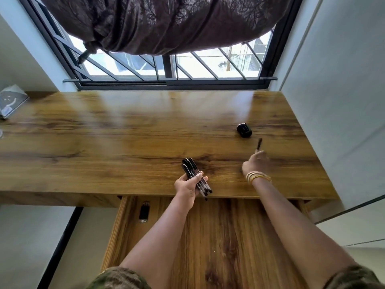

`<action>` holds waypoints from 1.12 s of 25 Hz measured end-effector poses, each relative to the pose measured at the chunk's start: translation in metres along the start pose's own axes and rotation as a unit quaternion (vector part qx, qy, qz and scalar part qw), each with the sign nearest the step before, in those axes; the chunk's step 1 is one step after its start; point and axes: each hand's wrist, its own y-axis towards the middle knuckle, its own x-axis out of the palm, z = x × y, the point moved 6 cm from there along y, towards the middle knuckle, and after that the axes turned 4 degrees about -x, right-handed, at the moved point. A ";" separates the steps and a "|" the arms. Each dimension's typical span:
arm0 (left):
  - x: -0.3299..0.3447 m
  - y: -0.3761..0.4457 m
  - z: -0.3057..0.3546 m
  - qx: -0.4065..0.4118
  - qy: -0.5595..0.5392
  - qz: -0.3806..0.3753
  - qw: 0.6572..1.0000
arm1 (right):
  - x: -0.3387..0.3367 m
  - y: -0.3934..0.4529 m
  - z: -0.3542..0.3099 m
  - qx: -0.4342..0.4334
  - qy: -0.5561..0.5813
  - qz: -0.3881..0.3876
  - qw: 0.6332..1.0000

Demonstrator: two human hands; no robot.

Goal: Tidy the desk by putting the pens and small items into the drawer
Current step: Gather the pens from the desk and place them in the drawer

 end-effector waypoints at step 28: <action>-0.134 -0.073 -0.004 -0.098 0.054 -0.085 0.990 | 0.124 -0.217 -0.082 -0.145 0.160 -0.406 0.888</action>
